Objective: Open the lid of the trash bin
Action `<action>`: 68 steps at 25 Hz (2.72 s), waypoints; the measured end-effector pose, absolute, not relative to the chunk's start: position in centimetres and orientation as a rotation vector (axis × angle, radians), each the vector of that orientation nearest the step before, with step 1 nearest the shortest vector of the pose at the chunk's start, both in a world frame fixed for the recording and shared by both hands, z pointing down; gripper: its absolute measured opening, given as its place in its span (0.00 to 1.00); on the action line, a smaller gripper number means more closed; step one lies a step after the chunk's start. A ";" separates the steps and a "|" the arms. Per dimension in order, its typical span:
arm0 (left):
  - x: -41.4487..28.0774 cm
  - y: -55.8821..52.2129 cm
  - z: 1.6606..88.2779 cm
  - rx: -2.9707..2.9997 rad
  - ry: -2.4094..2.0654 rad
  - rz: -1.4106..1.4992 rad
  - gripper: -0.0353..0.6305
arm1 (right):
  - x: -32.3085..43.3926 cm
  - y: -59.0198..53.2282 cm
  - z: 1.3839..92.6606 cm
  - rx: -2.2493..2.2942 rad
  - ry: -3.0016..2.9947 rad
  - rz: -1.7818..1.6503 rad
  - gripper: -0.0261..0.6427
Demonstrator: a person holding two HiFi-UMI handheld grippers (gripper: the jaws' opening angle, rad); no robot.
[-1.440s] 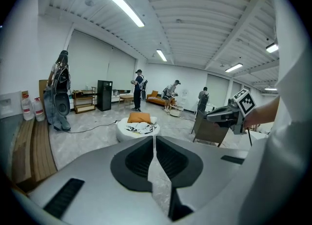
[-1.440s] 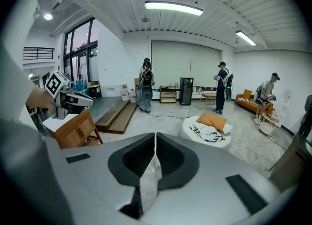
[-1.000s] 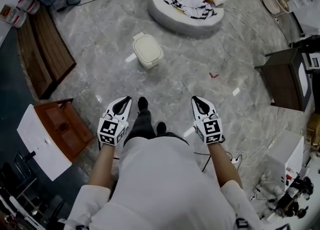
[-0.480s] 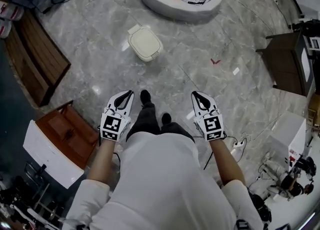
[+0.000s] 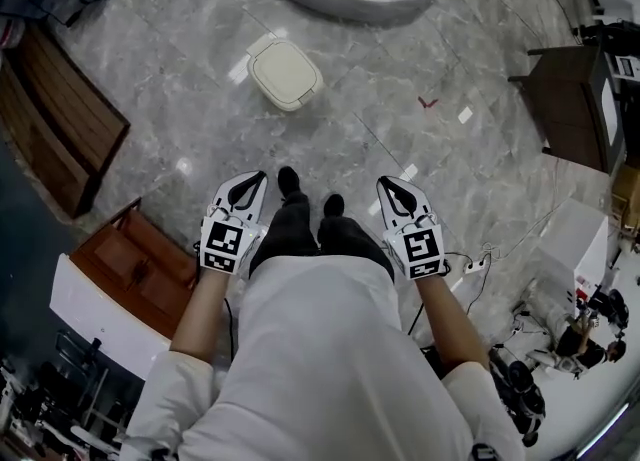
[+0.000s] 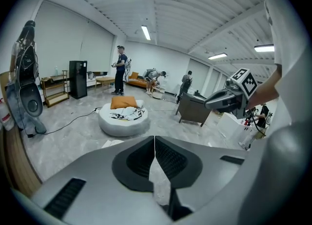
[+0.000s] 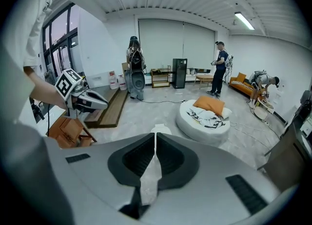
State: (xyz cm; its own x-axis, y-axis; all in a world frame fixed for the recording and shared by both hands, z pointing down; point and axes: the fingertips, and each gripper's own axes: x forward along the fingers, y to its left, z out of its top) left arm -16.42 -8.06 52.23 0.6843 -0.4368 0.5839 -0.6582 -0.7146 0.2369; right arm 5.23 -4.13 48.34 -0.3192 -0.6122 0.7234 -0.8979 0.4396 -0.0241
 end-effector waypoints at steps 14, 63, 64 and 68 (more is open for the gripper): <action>-14.7 -9.1 53.8 2.425 -0.819 0.696 0.08 | 6.6 -5.1 49.4 1.257 -2.027 0.585 0.09; -3.0 -14.8 76.1 2.222 -0.855 0.996 0.08 | 13.0 -11.5 72.7 0.933 -2.114 0.893 0.09; -2.9 -15.0 76.8 2.219 -0.855 1.008 0.08 | 12.9 -11.7 73.2 0.931 -2.118 0.895 0.09; -2.8 -15.7 79.6 2.205 -0.857 1.051 0.08 | 12.9 -12.0 75.2 0.923 -2.128 0.915 0.09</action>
State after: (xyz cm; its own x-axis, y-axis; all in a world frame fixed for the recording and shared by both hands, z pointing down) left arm -2.79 -15.68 79.64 0.4920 -0.3083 0.8142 -0.7352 -0.6480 0.1989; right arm 12.89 -12.03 75.16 -0.5513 -0.3465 0.7590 -0.7892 0.5116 -0.3397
